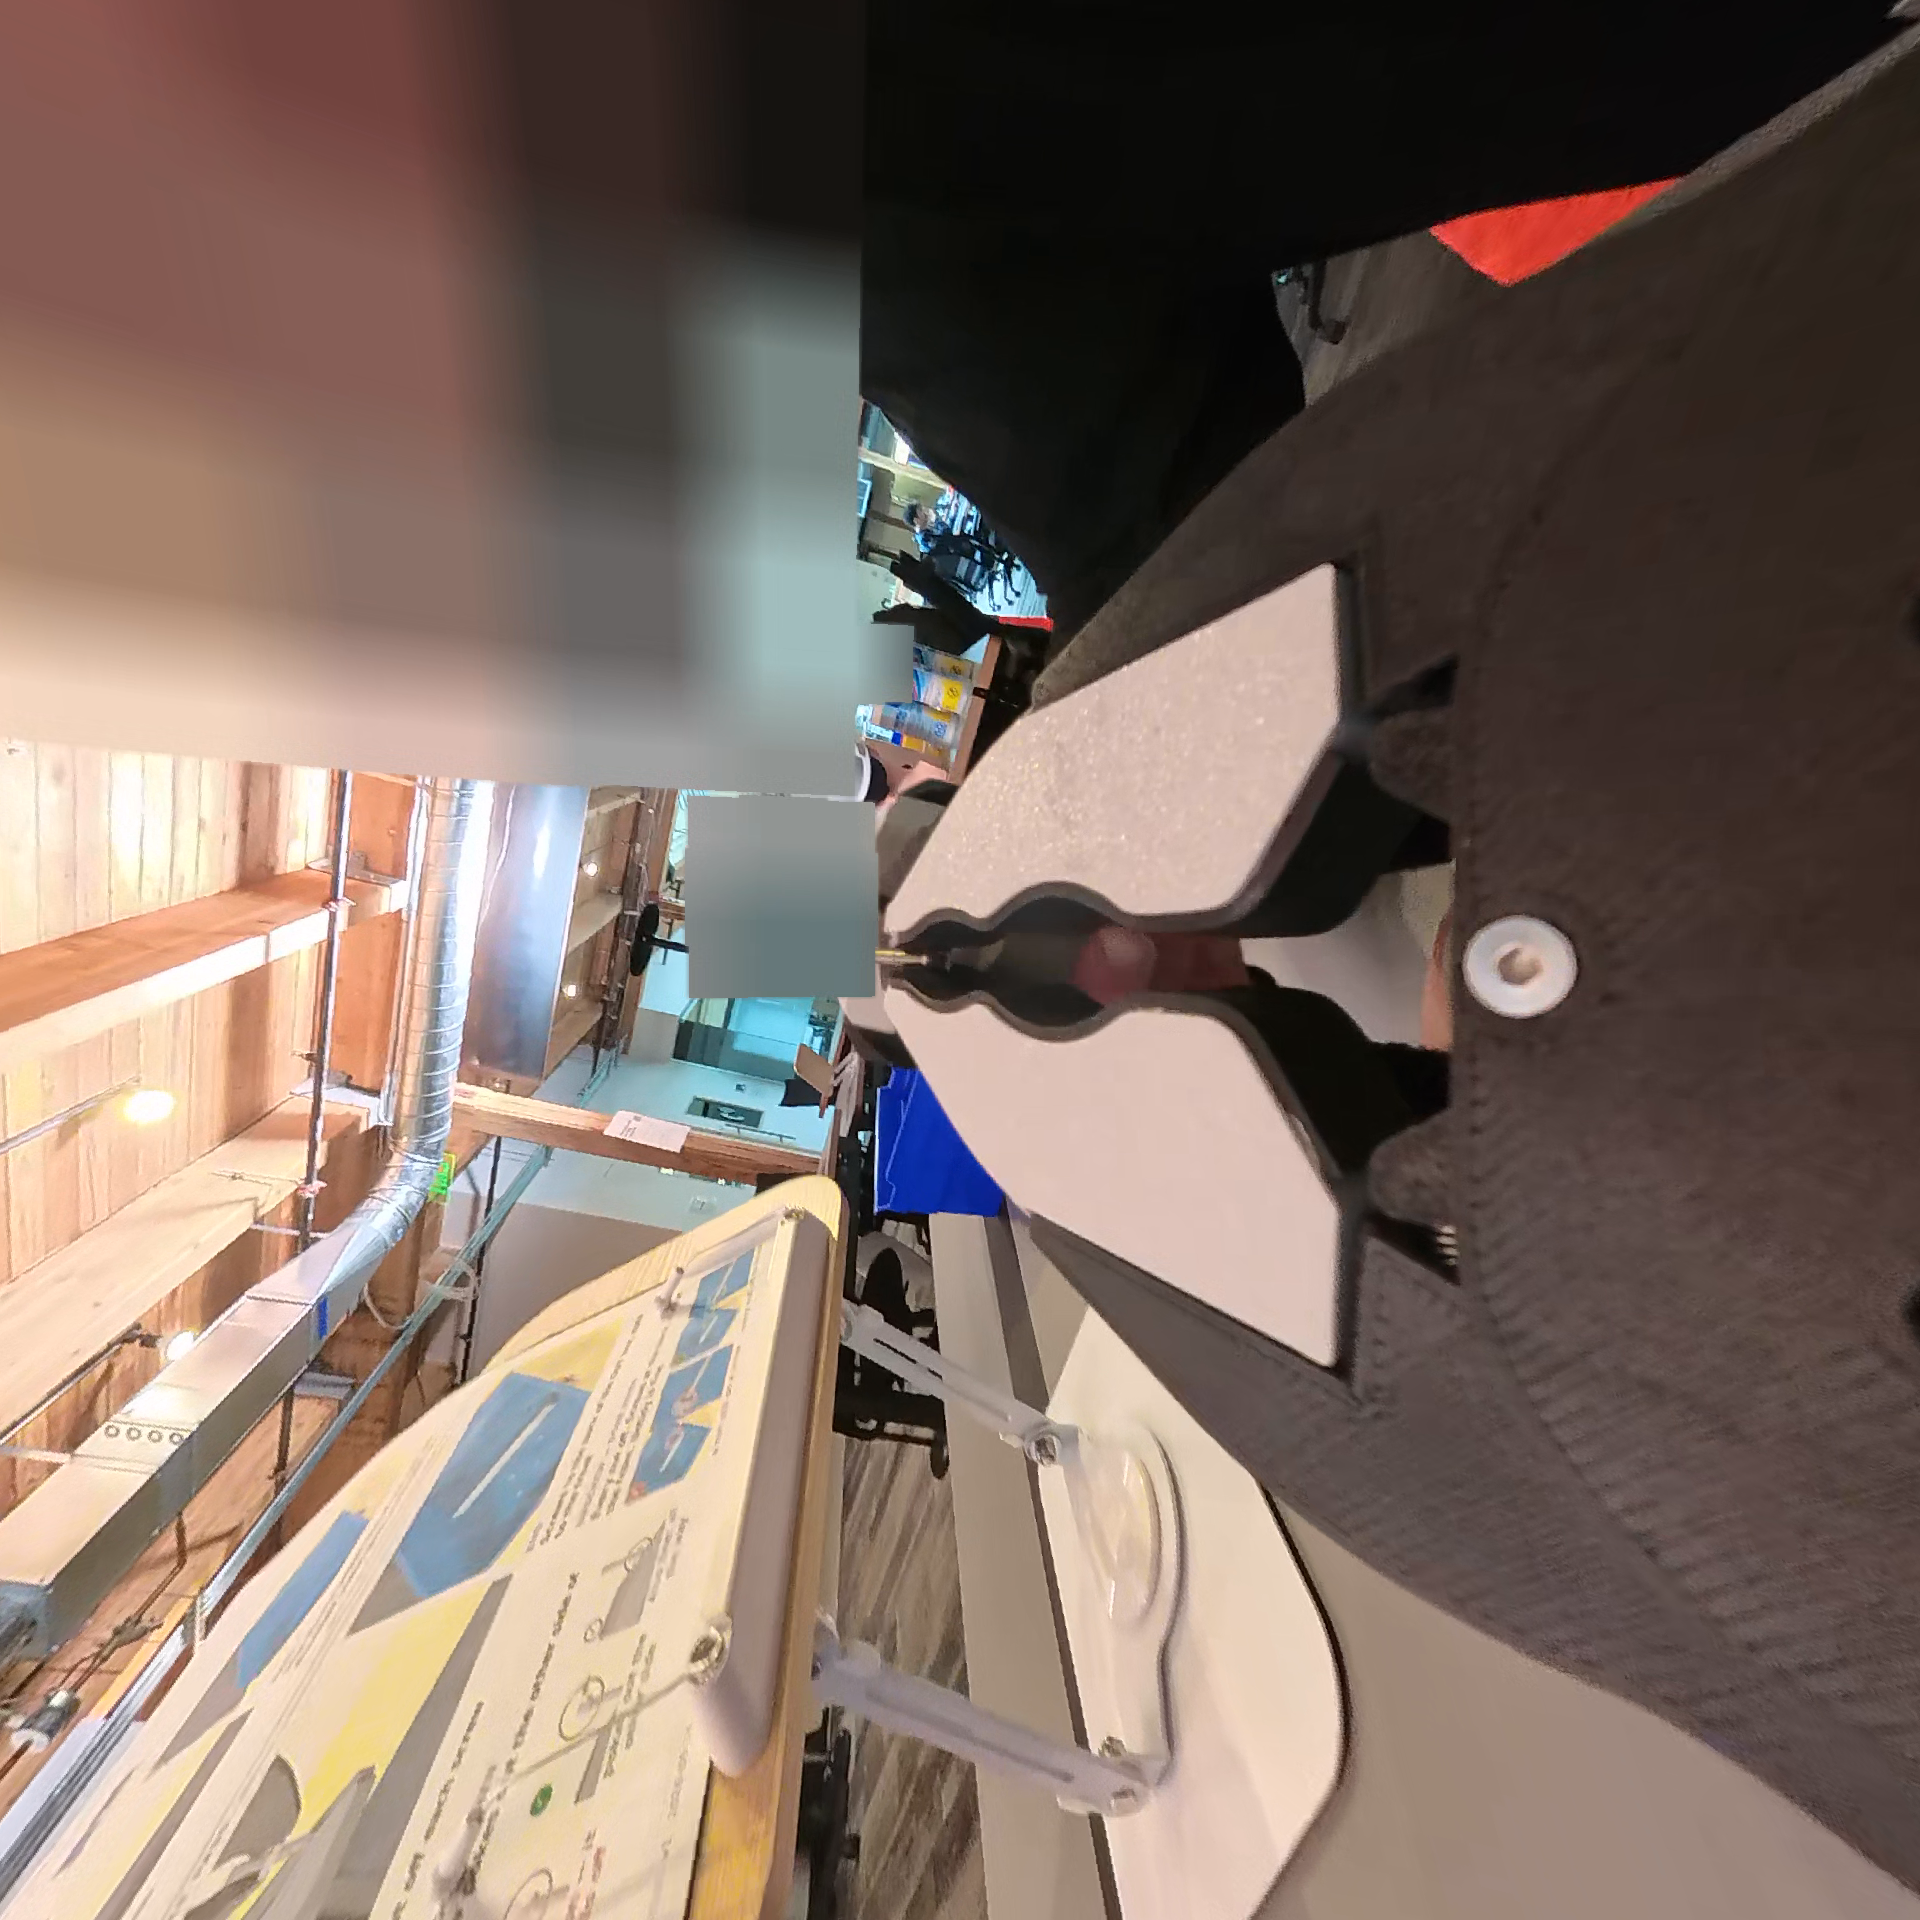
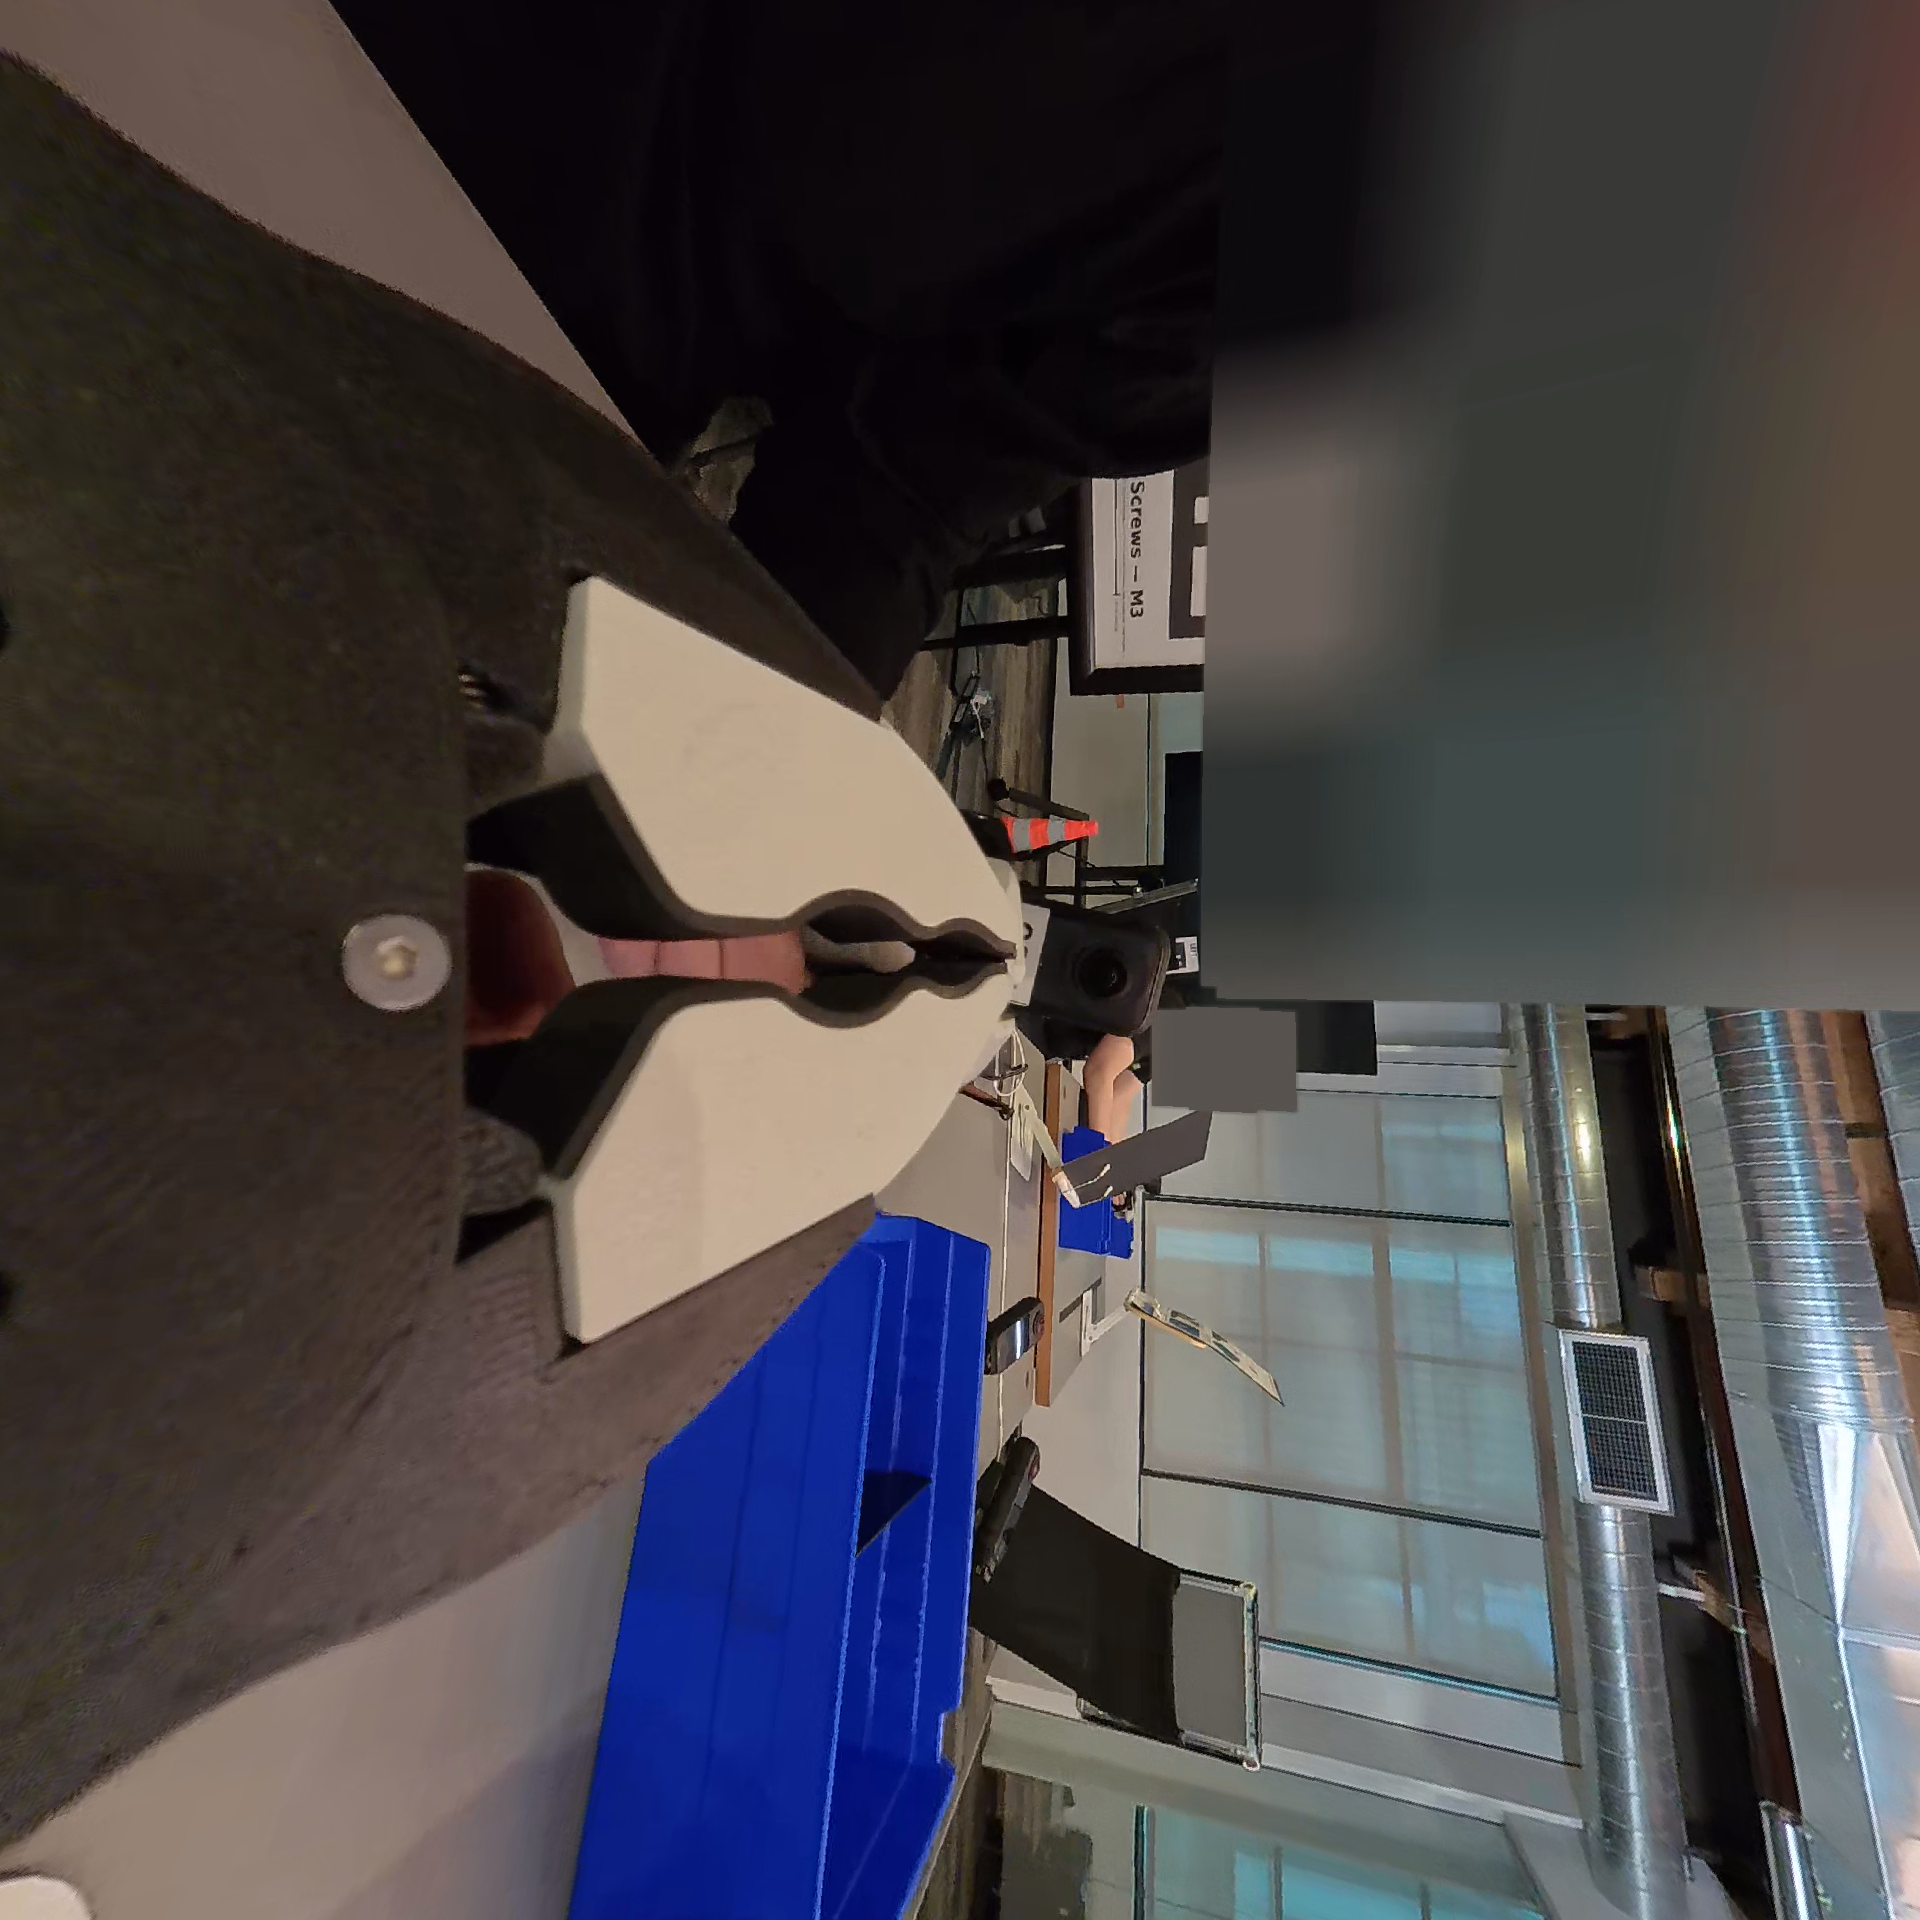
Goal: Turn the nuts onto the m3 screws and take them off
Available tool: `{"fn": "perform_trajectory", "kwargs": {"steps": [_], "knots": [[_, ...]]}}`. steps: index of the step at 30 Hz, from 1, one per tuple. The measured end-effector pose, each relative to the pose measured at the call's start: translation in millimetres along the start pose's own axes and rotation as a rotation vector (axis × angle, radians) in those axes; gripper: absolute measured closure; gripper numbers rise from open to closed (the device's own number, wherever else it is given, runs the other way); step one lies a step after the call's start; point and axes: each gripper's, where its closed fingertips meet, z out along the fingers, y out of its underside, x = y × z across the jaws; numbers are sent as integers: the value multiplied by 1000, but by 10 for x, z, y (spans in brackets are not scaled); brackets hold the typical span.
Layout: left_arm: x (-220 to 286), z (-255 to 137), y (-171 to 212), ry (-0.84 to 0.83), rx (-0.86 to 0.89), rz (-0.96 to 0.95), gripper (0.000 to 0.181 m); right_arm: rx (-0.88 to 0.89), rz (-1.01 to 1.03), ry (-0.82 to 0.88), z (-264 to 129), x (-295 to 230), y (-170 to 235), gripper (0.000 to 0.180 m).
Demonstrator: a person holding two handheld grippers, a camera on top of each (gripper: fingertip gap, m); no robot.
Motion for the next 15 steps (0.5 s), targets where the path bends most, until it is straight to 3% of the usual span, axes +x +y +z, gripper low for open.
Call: {"fn": "perform_trajectory", "kwargs": {"steps": [15], "knots": [[-198, -295, -141, -58, 6, 31, 177, -43, 1, 33, -213, 109, 75, 180]]}}
